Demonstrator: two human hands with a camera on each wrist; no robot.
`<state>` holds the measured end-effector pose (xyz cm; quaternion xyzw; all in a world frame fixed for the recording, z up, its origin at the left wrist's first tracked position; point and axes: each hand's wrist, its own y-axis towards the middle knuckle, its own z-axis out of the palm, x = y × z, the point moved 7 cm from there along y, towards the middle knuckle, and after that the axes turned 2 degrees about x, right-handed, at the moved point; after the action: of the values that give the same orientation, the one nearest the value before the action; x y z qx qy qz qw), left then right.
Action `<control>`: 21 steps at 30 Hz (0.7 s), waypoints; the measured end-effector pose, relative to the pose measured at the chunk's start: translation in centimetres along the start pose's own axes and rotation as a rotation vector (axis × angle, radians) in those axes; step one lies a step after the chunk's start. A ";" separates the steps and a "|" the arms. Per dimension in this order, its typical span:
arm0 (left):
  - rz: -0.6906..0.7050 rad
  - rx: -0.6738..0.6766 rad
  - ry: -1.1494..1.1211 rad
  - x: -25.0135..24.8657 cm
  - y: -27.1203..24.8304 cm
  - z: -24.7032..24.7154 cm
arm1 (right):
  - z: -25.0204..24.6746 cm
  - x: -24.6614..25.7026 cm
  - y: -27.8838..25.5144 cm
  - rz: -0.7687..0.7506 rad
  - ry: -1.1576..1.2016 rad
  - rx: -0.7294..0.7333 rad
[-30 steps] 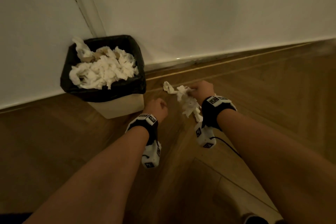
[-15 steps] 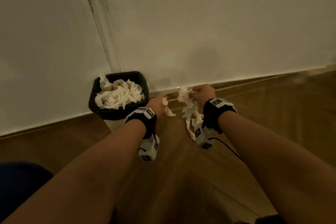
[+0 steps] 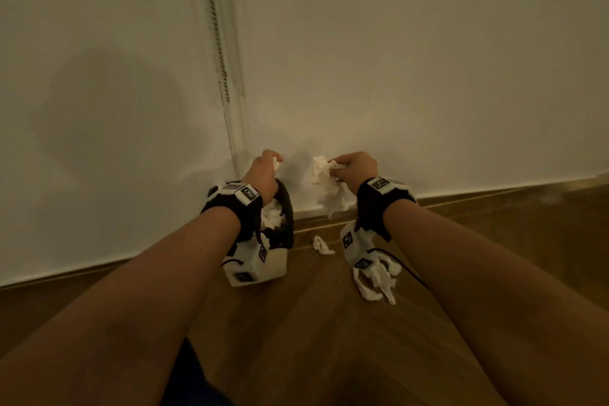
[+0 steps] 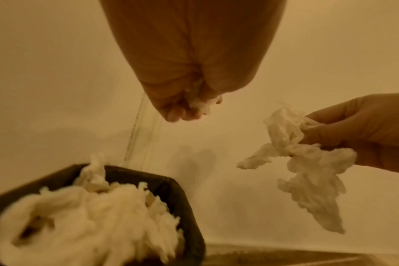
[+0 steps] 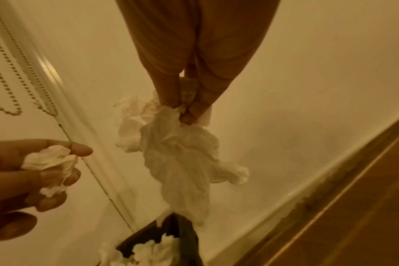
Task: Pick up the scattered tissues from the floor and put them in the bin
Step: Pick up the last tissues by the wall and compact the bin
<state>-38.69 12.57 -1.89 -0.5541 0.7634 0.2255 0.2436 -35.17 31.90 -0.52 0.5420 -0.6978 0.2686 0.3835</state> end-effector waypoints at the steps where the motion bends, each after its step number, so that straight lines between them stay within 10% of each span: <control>1: -0.020 -0.040 0.005 0.7 0.2 -1.2 | 0.3 0.9 0.3 -0.009 0.022 -0.002; 9: -0.283 -0.132 -0.051 9.1 0.4 -5.0 | 6.5 4.9 3.6 -0.038 0.210 0.039; 16: -0.276 0.326 0.281 13.7 -0.7 0.1 | 14.9 2.3 5.2 0.105 0.452 0.080; 21: -0.186 0.392 0.346 14.7 0.6 3.7 | 18.3 -0.2 5.5 0.158 0.362 0.112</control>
<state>-42.79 4.21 -13.88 -0.5944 0.7685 -0.0481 0.2319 -44.90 19.01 -10.74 0.4490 -0.6417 0.4293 0.4498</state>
